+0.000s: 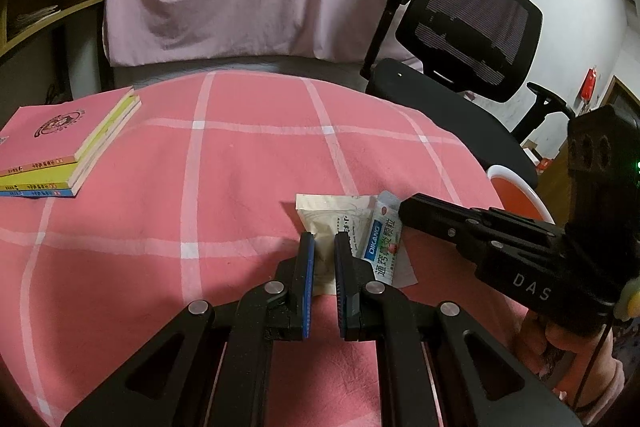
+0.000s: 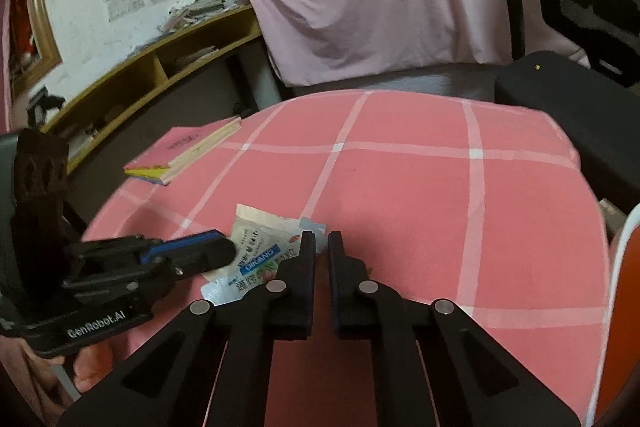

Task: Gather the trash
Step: 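Lower the right tool onto the white-and-blue sachet and close on it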

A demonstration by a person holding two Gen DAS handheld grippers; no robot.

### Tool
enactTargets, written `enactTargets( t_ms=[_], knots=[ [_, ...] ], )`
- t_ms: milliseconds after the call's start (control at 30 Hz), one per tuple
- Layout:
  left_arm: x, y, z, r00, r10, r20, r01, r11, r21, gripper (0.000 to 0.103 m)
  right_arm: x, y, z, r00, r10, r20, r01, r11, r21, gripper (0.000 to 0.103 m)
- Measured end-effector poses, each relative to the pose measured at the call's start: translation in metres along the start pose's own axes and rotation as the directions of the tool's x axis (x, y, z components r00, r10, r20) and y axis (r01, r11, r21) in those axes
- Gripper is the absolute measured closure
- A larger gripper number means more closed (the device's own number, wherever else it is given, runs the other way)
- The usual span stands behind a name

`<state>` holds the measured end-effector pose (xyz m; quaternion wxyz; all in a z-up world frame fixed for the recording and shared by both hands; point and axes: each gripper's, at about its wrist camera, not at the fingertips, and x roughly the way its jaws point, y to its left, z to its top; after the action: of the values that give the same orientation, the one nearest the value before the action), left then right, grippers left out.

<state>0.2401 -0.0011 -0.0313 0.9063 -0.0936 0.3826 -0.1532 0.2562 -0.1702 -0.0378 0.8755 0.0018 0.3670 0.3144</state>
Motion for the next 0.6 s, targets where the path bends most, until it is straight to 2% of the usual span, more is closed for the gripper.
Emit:
enactTargets(
  t_ms=[167, 300, 400, 500, 533, 600],
  knots=[
    [-0.004, 0.004, 0.001, 1.0, 0.028, 0.014, -0.028, 1.0, -0.01, 0.096, -0.001, -0.004, -0.001, 0.999, -0.049, -0.01, 0.049, 0.999, -0.013, 0.099],
    [-0.015, 0.01, 0.0, 0.996, 0.065, 0.062, -0.064, 0.998, -0.025, 0.096, -0.003, -0.01, -0.001, 0.999, -0.037, -0.004, 0.037, 0.999, 0.015, 0.099],
    [-0.024, 0.01, 0.001, 0.99, 0.097, 0.103, -0.098, 0.995, 0.0, 0.096, -0.008, -0.021, -0.002, 1.0, -0.013, 0.019, 0.012, 0.997, 0.071, 0.097],
    [-0.033, -0.001, -0.001, 0.969, 0.177, 0.174, -0.193, 0.978, 0.083, 0.096, -0.013, -0.037, -0.003, 0.999, -0.016, 0.043, 0.009, 0.987, 0.159, 0.097],
    [-0.035, -0.008, -0.002, 0.958, 0.205, 0.2, -0.232, 0.965, 0.125, 0.096, -0.014, -0.042, -0.004, 0.999, -0.012, 0.05, 0.003, 0.983, 0.186, 0.097],
    [-0.037, -0.023, -0.007, 0.929, 0.259, 0.263, -0.32, 0.921, 0.223, 0.096, -0.017, -0.05, -0.006, 0.998, -0.001, 0.065, -0.013, 0.974, 0.228, 0.097]
  ],
)
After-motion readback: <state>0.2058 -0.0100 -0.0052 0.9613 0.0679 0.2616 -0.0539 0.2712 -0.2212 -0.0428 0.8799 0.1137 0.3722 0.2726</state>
